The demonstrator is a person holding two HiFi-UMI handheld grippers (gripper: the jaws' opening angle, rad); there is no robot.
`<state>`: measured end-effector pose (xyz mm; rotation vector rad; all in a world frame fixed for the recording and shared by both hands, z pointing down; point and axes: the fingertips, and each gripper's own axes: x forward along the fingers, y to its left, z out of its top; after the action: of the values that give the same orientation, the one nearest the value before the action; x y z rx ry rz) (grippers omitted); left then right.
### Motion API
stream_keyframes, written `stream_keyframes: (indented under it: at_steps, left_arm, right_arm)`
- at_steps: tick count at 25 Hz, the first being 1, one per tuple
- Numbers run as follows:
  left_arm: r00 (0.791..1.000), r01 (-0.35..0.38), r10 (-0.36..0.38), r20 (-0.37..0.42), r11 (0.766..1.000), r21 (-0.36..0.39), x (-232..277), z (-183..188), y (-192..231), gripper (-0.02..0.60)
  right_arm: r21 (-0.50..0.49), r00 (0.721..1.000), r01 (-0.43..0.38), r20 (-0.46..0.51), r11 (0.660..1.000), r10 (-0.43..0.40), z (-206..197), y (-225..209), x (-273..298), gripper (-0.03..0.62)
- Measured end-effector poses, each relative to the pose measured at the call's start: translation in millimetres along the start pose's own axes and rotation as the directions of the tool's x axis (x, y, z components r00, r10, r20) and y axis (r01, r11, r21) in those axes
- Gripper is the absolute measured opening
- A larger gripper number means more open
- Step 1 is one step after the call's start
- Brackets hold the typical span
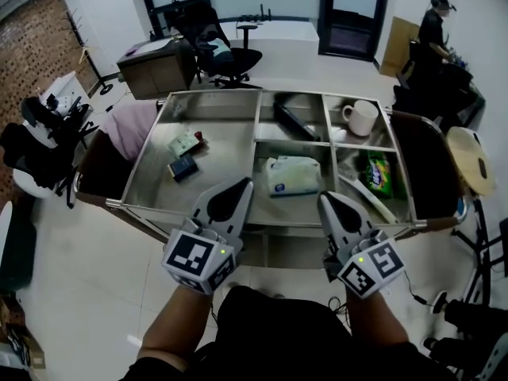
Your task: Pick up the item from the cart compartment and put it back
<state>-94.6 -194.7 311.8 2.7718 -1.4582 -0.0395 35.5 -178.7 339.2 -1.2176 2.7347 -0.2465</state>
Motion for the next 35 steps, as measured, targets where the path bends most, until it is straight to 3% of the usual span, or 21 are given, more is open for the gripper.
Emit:
stream_keyframes:
  at_steps: [3, 8, 13, 29, 35]
  left_arm:
    - [1.000, -0.021, 0.021, 0.021, 1.000, -0.014, -12, -1, 3, 0.000]
    - [0.999, -0.033, 0.032, 0.033, 0.999, 0.031, -24, -5, 5, 0.000]
    - [1.000, -0.025, 0.025, 0.005, 1.000, -0.016, -33, -16, 21, 0.000]
    - [0.993, 0.122, -0.121, 0.014, 0.991, -0.048, -37, -21, 30, 0.000]
    - [0.989, 0.148, -0.147, 0.013, 0.988, -0.045, -36, -20, 31, 0.000]
  right_arm:
    - [-0.006, 1.000, 0.000, 0.004, 1.000, 0.000, 3, 1, 7, 0.017]
    - [-0.028, 0.999, 0.035, -0.006, 0.999, -0.035, 5, -2, 19, 0.017]
    - [-0.010, 0.997, 0.058, -0.050, 0.998, -0.059, 0, 3, 29, 0.017]
    - [-0.048, 0.976, 0.210, -0.045, 0.977, -0.212, -17, 31, 41, 0.014]
    - [-0.082, 0.973, 0.221, -0.047, 0.972, -0.225, -13, 43, 40, 0.014]
